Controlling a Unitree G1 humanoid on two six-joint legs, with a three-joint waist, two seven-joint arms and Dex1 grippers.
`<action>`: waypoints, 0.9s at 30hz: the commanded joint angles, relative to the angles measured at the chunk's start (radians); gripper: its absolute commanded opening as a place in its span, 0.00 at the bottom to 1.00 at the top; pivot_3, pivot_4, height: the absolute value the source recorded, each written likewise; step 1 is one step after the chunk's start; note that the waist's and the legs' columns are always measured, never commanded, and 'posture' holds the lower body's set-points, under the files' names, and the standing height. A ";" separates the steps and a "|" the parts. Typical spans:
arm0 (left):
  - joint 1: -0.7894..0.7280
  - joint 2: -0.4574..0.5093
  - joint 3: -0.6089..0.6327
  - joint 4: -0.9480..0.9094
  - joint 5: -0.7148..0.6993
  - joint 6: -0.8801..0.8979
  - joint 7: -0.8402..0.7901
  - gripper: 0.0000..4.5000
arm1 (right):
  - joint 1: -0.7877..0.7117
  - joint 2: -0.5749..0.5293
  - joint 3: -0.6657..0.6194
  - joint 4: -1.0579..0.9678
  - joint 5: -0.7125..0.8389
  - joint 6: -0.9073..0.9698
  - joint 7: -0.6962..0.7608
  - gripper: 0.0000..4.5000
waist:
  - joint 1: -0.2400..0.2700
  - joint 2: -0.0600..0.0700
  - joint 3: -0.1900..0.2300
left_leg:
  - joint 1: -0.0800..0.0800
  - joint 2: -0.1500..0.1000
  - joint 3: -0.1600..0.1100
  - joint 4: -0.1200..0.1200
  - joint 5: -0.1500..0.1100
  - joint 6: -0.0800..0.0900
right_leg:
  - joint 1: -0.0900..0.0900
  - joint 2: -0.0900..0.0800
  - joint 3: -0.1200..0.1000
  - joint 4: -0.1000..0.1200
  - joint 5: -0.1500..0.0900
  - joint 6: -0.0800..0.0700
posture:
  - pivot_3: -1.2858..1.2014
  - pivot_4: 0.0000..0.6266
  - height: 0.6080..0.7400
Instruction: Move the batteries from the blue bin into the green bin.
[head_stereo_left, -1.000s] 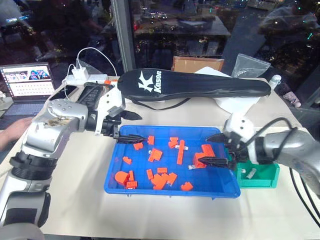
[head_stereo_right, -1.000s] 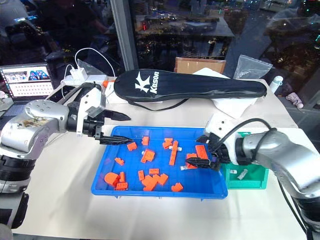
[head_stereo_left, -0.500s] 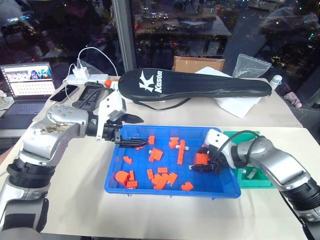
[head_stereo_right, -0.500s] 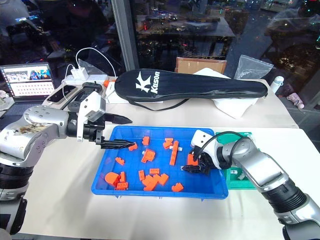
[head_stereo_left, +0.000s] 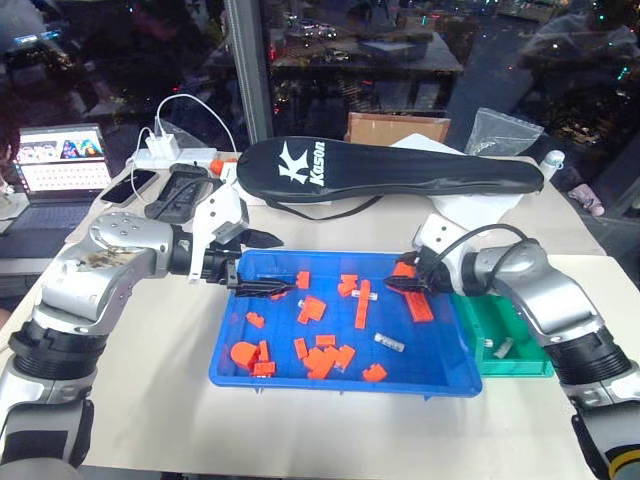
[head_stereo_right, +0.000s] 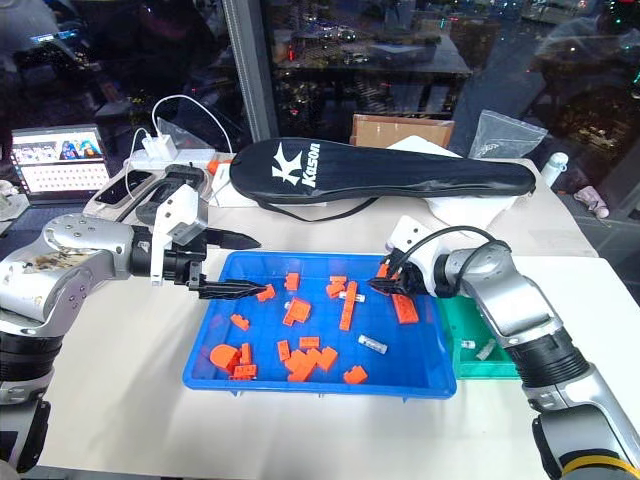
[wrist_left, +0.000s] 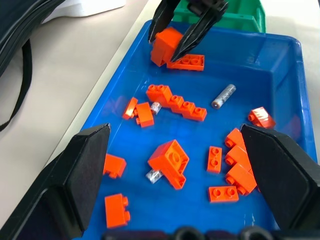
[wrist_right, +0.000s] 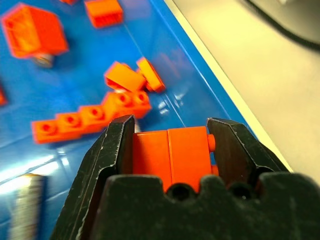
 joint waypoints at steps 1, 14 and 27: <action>-0.010 0.012 0.030 -0.025 -0.009 -0.007 0.003 1.00 | -0.021 -0.045 -0.080 -0.103 0.019 0.016 0.035 1.00 | 0.000 0.000 0.000 | 0.000 0.000 0.000 0.000 0.000 0.000 | 0.000 0.000 0.000 0.000 0.000 0.000 | 0.52 0.24 0.98; -0.043 -0.013 -0.002 0.006 0.007 -0.031 -0.013 1.00 | 0.094 -0.144 0.066 -0.474 0.126 0.294 0.150 1.00 | -0.001 0.002 0.001 | 0.001 0.000 0.000 0.003 0.000 0.000 | 0.001 0.000 0.000 0.001 -0.002 0.003 | 0.52 0.24 0.98; -0.041 0.000 -0.004 0.000 0.017 -0.042 -0.012 1.00 | 0.114 -0.090 0.163 -0.476 0.029 0.427 0.015 1.00 | 0.000 0.002 0.001 | 0.000 0.000 0.000 0.003 0.000 0.000 | 0.000 0.000 0.000 0.001 -0.002 0.003 | 0.52 0.24 0.98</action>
